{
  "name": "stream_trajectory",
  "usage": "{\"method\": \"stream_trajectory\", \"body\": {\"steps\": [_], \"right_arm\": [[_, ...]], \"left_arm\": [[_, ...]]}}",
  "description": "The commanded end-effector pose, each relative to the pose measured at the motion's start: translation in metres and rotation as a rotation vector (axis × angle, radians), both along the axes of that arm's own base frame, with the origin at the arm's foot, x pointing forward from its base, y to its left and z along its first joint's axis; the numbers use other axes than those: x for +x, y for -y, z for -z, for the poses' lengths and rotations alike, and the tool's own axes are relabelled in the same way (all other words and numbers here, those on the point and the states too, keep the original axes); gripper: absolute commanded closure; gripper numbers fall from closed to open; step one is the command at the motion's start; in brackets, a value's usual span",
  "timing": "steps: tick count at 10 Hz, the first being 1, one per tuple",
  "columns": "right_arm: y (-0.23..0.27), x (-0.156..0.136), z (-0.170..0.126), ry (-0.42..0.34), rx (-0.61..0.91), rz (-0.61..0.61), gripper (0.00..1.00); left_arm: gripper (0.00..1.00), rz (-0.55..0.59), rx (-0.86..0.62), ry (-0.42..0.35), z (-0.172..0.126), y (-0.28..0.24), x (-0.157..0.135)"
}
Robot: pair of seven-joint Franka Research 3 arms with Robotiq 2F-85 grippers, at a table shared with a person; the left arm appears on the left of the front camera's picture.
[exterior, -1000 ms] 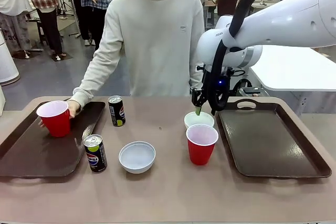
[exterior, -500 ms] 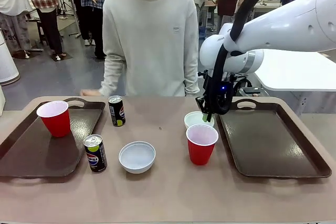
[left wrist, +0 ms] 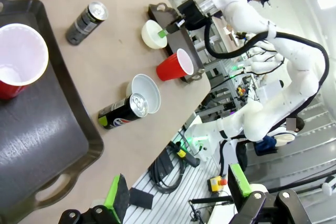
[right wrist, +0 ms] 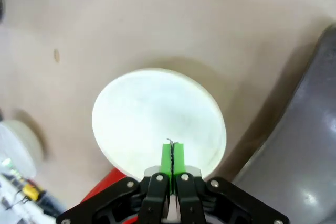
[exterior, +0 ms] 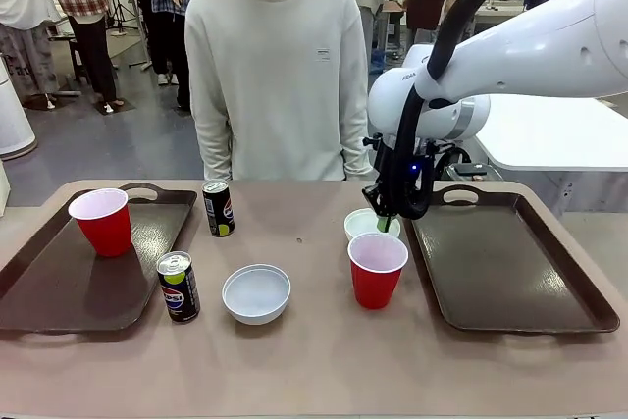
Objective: Prepare tableware on both trays.
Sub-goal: Pick up a Picnic Bowl from the table and place it on a Handle tray.
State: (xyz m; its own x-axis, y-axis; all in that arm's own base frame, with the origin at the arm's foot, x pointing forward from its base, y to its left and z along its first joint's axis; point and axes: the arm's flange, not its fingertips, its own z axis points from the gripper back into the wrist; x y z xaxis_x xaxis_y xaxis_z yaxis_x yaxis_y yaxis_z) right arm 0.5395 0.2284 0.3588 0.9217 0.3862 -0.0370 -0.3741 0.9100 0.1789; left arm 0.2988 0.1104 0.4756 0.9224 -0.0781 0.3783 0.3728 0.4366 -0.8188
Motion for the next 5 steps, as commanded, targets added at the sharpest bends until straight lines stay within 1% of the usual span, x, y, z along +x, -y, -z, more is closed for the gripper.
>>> {"method": "stream_trajectory", "body": {"steps": [1,2,3,4,5], "right_arm": [[0.000,-0.037,-0.030,0.061,0.025,-0.091,0.79],[0.003,-0.043,-0.041,0.094,0.013,-0.084,0.59],[0.008,-0.042,-0.043,0.121,-0.004,-0.058,0.75],[0.013,-0.036,-0.039,0.142,-0.024,-0.023,0.39],[0.017,-0.027,-0.033,0.148,-0.028,0.007,0.55]], "left_arm": [[0.00,0.007,-0.023,0.032,0.001,0.000,0.000],[0.00,0.007,-0.023,0.032,0.001,0.000,0.000],[0.00,0.007,-0.023,0.032,0.001,0.000,0.000],[0.00,0.007,-0.023,0.032,0.001,0.000,0.000],[0.00,0.007,-0.023,0.032,0.001,0.000,0.000]]}}
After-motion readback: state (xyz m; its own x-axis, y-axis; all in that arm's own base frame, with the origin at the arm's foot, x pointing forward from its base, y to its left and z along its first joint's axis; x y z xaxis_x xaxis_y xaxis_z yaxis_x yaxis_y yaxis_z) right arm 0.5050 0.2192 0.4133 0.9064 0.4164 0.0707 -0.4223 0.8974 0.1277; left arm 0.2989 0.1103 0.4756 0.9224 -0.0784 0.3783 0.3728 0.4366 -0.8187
